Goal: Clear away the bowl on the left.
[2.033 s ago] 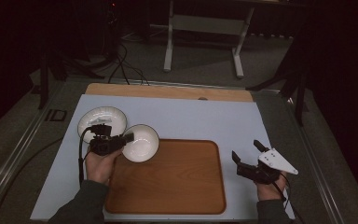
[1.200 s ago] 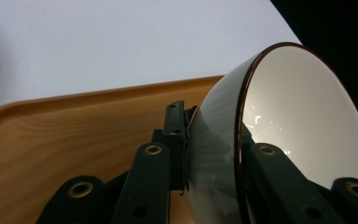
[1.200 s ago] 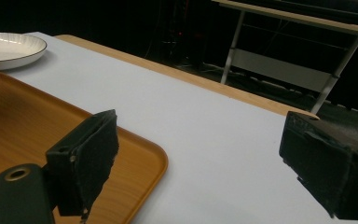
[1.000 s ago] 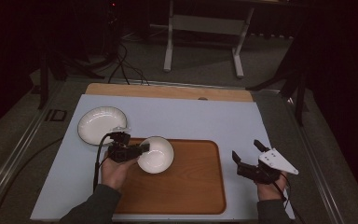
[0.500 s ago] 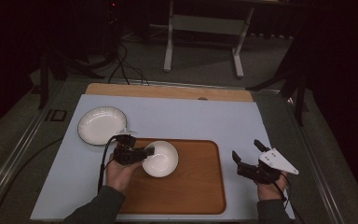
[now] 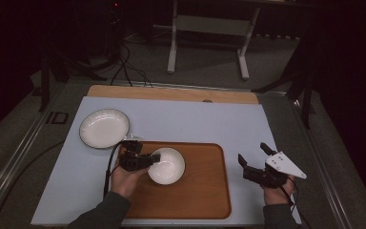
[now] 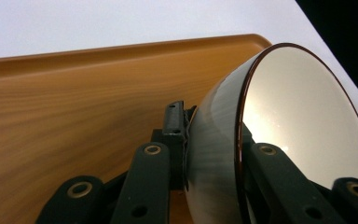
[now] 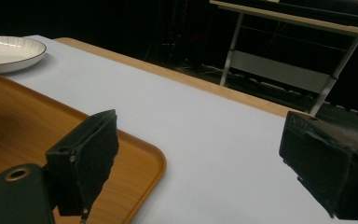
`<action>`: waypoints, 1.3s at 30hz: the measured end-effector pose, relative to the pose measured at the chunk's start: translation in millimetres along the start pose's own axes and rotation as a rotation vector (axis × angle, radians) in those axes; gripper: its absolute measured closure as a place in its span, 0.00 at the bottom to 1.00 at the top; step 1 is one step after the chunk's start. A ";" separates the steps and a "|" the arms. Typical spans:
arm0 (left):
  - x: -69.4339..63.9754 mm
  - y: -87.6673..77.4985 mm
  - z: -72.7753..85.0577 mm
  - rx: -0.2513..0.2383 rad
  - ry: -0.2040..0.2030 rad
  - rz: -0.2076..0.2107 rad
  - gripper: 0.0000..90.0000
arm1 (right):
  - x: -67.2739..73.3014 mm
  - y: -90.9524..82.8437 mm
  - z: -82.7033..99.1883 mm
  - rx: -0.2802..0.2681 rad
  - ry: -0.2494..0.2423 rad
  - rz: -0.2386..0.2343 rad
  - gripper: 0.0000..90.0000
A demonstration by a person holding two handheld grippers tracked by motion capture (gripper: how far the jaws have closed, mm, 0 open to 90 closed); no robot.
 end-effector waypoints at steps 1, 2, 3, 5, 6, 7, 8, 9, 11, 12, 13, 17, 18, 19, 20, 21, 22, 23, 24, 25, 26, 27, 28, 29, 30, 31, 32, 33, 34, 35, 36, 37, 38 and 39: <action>0.0 0.0 0.0 0.000 0.000 0.000 0.86 | 0.0 0.0 0.0 0.000 0.000 0.000 0.12; 0.3 0.8 1.5 0.002 0.001 -0.002 0.86 | 0.0 -0.1 -0.1 -0.001 0.001 0.000 0.12; 0.5 1.2 2.3 0.005 0.003 -0.003 0.86 | 0.4 -0.2 -0.2 -0.002 0.000 0.000 0.12; 0.7 2.3 3.6 0.011 0.002 -0.005 0.86 | 0.9 0.0 -0.3 -0.001 -0.002 -0.002 0.12; 0.8 3.3 4.1 0.011 0.001 -0.005 0.86 | 1.0 0.0 -0.2 0.000 -0.003 -0.001 0.12; 1.0 4.0 4.9 0.017 0.001 -0.005 0.86 | 1.1 0.0 -0.1 0.000 -0.003 -0.002 0.12; 1.3 4.9 5.5 0.019 0.002 -0.007 0.86 | 1.1 0.0 -0.1 0.000 -0.003 -0.002 0.12; 1.5 5.8 6.1 0.022 0.002 -0.008 0.86 | 1.0 -0.1 0.0 0.000 -0.003 -0.002 0.12; 1.7 7.5 7.3 0.029 0.004 -0.009 0.86 | 0.7 -0.3 0.1 0.000 -0.002 -0.001 0.12; 1.7 8.4 8.1 0.033 0.004 -0.009 0.86 | 0.7 -0.2 0.1 -0.001 -0.001 -0.001 0.12; 1.5 9.1 8.4 0.035 0.003 -0.010 0.86 | 0.8 -0.2 0.1 0.000 -0.001 -0.002 0.12; 1.2 13.1 11.5 0.049 0.002 -0.008 0.86 | 1.0 -0.1 0.0 0.000 -0.003 -0.002 0.12; 1.2 14.4 12.3 0.053 0.002 -0.008 0.86 | 1.0 -0.1 0.0 0.000 -0.003 -0.002 0.12; 1.2 15.5 13.1 0.058 0.001 -0.010 0.86 | 1.0 -0.2 0.0 0.000 -0.002 -0.002 0.12; 1.2 16.4 13.9 0.062 0.001 -0.012 0.85 | 0.9 -0.2 0.1 0.000 -0.002 -0.002 0.12; 1.1 17.3 14.5 0.065 0.002 -0.011 0.85 | 0.8 -0.2 0.1 0.000 -0.002 -0.001 0.12; 1.0 18.1 14.9 0.067 0.002 -0.012 0.85 | 0.9 -0.2 0.1 0.000 -0.002 -0.002 0.12; 1.1 18.8 15.4 0.072 0.002 -0.013 0.85 | 1.0 -0.2 0.1 0.000 -0.002 -0.002 0.12; 1.1 19.7 15.8 0.074 0.000 -0.013 0.85 | 1.0 -0.1 0.1 0.000 -0.002 -0.002 0.12; 1.3 20.5 16.1 0.074 -0.003 -0.012 0.85 | 1.0 0.0 0.1 0.001 -0.003 -0.002 0.12; 1.8 21.3 16.3 0.075 -0.005 -0.012 0.85 | 1.1 0.0 0.1 0.000 -0.003 -0.002 0.12; 2.5 22.0 16.7 0.077 -0.007 -0.011 0.85 | 1.1 0.0 0.1 0.000 -0.003 -0.002 0.12; 3.0 22.9 17.0 0.078 -0.011 -0.012 0.85 | 1.1 0.0 0.1 0.000 -0.003 -0.002 0.12; 3.5 23.6 17.2 0.081 -0.011 -0.015 0.85 | 1.1 0.1 0.0 0.000 -0.003 -0.002 0.12; 3.9 24.4 17.3 0.082 -0.010 -0.021 0.85 | 1.1 0.1 0.1 0.000 -0.003 -0.002 0.12; 4.2 24.8 17.1 0.080 -0.011 -0.019 0.85 | 1.1 0.1 0.0 0.000 -0.003 -0.003 0.12; 4.2 25.2 16.9 0.078 -0.013 -0.018 0.85 | 1.2 0.1 0.1 0.000 -0.004 -0.002 0.12; 4.5 25.7 16.7 0.076 -0.013 -0.018 0.85 | 1.2 0.1 0.1 0.000 -0.004 -0.002 0.12; 4.8 26.1 16.6 0.074 -0.012 -0.021 0.86 | 1.2 0.1 0.1 0.000 -0.004 -0.003 0.12; 5.4 26.7 16.6 0.074 -0.007 -0.025 0.86 | 1.2 0.2 0.1 0.000 -0.004 -0.003 0.12; 5.7 27.1 16.5 0.072 -0.004 -0.024 0.86 | 1.1 0.2 0.1 0.000 -0.004 -0.003 0.12; 5.7 27.1 16.5 0.072 -0.004 -0.024 0.86 | 1.1 0.2 0.1 0.000 -0.004 -0.003 0.12; 6.3 27.4 16.6 0.072 0.003 -0.024 0.86 | 1.1 0.3 0.2 0.000 -0.004 -0.002 0.12; 6.4 27.7 16.7 0.071 0.004 -0.028 0.87 | 1.4 0.5 0.2 0.002 -0.004 -0.002 0.12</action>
Point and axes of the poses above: each handheld gripper's, and its own axes: y roughly forward along the jaws, z roughly out of its underside, x roughly to its left, the point moved 6 cm from there along y, roughly forward along the jaws, and after that the axes turned 13 degrees about x, right-handed, at the moved point
